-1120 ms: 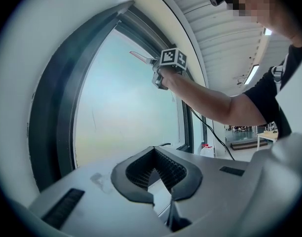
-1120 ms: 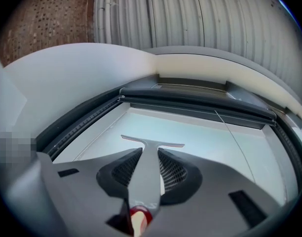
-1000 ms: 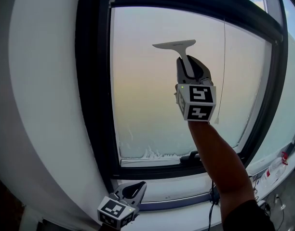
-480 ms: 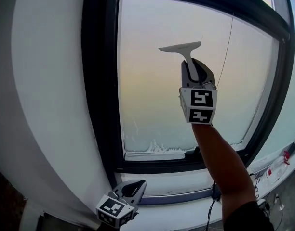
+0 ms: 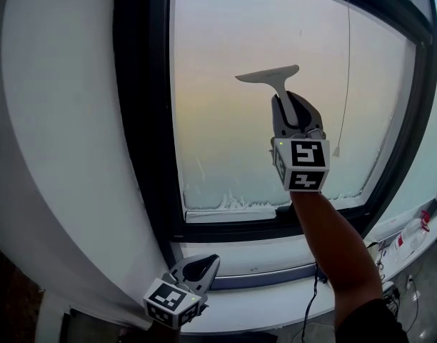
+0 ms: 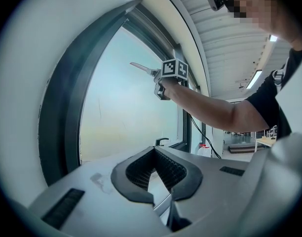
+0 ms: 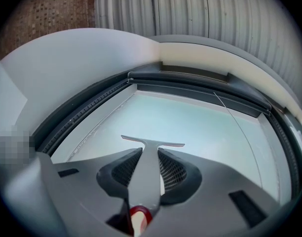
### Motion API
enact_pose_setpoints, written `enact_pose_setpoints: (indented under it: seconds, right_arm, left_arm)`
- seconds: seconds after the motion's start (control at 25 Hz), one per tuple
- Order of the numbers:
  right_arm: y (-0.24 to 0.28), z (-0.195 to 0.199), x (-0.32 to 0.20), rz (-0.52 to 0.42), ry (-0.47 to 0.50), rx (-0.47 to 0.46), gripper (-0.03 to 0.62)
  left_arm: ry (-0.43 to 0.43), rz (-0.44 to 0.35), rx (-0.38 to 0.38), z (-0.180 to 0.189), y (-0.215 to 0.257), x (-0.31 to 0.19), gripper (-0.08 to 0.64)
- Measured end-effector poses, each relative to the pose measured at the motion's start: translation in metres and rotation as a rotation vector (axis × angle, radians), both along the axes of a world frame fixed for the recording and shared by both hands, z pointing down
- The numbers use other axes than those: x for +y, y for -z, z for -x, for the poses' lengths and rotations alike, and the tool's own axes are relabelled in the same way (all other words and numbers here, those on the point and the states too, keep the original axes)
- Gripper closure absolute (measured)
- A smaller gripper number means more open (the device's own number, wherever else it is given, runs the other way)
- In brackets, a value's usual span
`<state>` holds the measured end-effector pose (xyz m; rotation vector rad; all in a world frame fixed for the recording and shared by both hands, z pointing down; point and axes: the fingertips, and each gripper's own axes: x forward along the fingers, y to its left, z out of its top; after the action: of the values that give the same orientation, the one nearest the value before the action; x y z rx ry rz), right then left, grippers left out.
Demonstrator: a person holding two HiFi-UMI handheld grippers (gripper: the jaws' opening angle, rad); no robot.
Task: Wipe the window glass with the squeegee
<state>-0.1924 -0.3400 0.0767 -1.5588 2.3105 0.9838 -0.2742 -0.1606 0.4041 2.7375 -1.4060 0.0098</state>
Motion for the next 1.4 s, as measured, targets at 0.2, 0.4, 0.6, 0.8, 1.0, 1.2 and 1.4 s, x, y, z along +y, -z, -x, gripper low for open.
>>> enact_pose_setpoints:
  seconds: [0.2, 0.4, 0.6, 0.8, 1.0, 1.2, 1.4]
  right_arm:
    - [-0.032, -0.007, 0.003, 0.061, 0.025, -0.007, 0.508]
    - [-0.074, -0.012, 0.005, 0.127, 0.039, 0.005, 0.508]
    - [-0.120, -0.015, 0.007, 0.190, 0.048, 0.025, 0.508]
    - [-0.162, -0.016, 0.010, 0.259, 0.049, 0.051, 0.508]
    - [-0.196, -0.020, 0.010, 0.310, 0.037, 0.064, 0.508]
    - [-0.230, -0.026, 0.010, 0.379, 0.027, 0.068, 0.508]
    - [-0.263, -0.034, 0.010, 0.454, 0.019, 0.067, 0.508]
  left_arm:
    - [-0.010, 0.019, 0.006, -0.001, -0.007, 0.001, 0.559]
    - [-0.017, 0.029, -0.008, 0.000, -0.015, 0.000, 0.559]
    - [-0.012, 0.037, -0.003, 0.002, -0.022, 0.000, 0.558]
    - [-0.013, 0.059, 0.003, 0.003, -0.028, 0.003, 0.558]
    - [-0.022, 0.074, 0.008, 0.002, -0.032, 0.004, 0.558]
    - [-0.027, 0.087, 0.012, -0.001, -0.041, 0.002, 0.558]
    - [-0.046, 0.115, 0.022, -0.008, -0.050, 0.001, 0.560]
